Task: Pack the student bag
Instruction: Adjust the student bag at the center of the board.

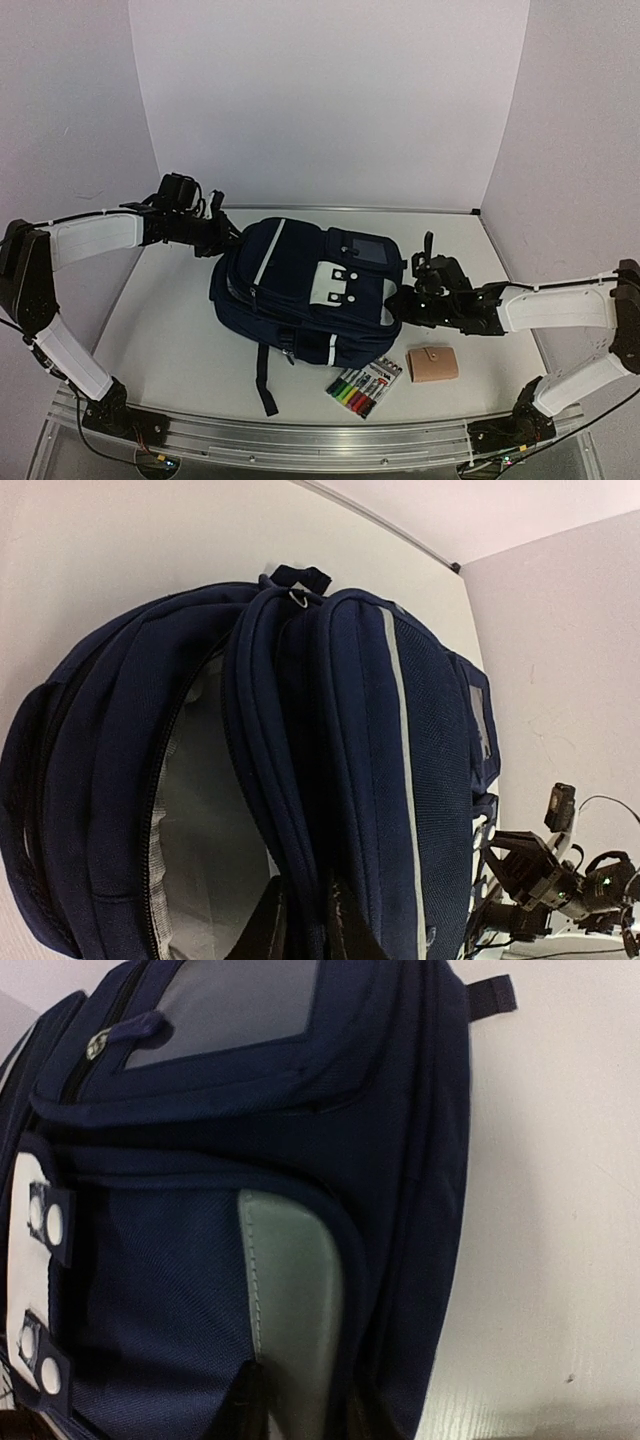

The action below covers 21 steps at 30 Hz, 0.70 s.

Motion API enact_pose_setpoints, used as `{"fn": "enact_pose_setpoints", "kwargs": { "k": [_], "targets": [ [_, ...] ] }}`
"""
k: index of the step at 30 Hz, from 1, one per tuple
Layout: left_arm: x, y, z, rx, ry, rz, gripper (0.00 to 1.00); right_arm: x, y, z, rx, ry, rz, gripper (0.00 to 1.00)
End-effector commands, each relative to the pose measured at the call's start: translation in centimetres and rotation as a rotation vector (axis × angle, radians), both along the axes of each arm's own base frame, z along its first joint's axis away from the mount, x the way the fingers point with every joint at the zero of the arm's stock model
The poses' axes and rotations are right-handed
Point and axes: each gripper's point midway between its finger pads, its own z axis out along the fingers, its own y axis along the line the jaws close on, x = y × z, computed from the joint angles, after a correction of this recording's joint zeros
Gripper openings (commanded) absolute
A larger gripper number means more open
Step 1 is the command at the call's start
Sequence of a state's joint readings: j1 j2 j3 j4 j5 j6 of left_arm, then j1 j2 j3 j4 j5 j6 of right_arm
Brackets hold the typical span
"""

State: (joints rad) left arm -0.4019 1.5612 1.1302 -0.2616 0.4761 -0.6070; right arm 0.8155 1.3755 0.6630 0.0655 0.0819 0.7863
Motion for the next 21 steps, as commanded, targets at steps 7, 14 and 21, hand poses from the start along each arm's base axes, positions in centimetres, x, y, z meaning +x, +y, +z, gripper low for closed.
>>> {"fn": "enact_pose_setpoints", "kwargs": {
  "k": [7, 14, 21],
  "targets": [
    [-3.8, 1.8, -1.7, -0.031, 0.047, 0.036, 0.00, 8.3, 4.4, 5.3, -0.034, -0.227, 0.014, 0.00],
    [-8.4, 1.9, -2.2, -0.099, 0.080, -0.005, 0.00, 16.7, 7.6, 6.2, -0.134, -0.342, 0.067, 0.00],
    [-11.3, 0.4, 0.3, -0.051, -0.002, -0.106, 0.05, 21.4, 9.1, 9.0, -0.208, -0.426, 0.072, 0.27]
  ]
}}
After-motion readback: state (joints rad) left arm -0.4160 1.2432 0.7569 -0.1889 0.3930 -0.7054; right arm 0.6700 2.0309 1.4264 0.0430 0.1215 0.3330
